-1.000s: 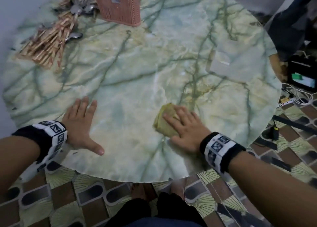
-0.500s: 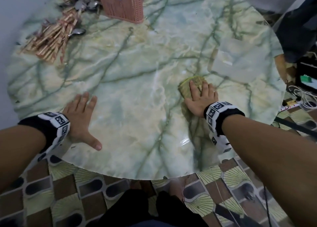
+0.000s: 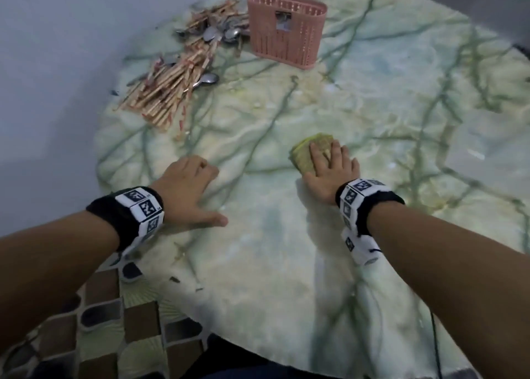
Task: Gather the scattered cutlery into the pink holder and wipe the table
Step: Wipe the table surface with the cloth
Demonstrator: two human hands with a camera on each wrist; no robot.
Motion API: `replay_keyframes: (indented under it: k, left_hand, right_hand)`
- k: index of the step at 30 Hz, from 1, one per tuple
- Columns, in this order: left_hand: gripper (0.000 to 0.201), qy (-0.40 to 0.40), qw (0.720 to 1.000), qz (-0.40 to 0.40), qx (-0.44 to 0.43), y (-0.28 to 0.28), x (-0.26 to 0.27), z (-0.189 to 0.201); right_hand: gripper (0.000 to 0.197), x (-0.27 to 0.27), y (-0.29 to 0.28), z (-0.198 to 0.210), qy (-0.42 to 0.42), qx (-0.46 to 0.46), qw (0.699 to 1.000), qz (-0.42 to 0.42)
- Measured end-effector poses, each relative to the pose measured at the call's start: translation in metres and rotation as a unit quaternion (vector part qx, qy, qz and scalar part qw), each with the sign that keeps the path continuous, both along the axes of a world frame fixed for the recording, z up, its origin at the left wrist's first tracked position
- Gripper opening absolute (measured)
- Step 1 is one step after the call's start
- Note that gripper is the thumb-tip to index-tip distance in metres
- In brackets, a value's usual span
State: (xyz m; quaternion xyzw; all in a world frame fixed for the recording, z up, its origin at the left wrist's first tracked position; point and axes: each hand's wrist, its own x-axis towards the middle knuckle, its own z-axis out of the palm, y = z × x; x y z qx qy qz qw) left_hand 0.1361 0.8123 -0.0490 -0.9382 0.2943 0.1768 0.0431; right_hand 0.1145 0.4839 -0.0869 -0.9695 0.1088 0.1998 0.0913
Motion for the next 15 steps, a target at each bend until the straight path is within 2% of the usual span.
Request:
replay_keyframes:
  k: [3, 6, 9, 11, 15]
  left_hand:
    - [0.128, 0.008, 1.000, 0.024, -0.003, 0.028, 0.019, -0.002]
    - [0.142, 0.007, 1.000, -0.002, 0.029, 0.051, 0.025, -0.009]
    - [0.155, 0.014, 0.999, 0.035, 0.023, 0.072, 0.029, -0.020]
    - [0.161, 0.020, 0.997, 0.066, 0.024, 0.083, 0.034, -0.026]
    - [0.165, 0.026, 0.997, 0.063, 0.031, 0.091, 0.040, -0.032]
  right_hand:
    - [0.070, 0.021, -0.009, 0.000, 0.012, -0.003, 0.999, -0.030]
    - [0.071, 0.043, -0.014, 0.000, 0.008, -0.010, 0.998, -0.057]
    - [0.071, 0.063, -0.014, 0.002, 0.014, -0.014, 0.998, -0.066]
    - [0.070, 0.077, -0.015, 0.003, 0.015, -0.014, 0.997, -0.070]
    - [0.068, 0.103, -0.012, 0.004, 0.005, -0.010, 0.996, -0.090]
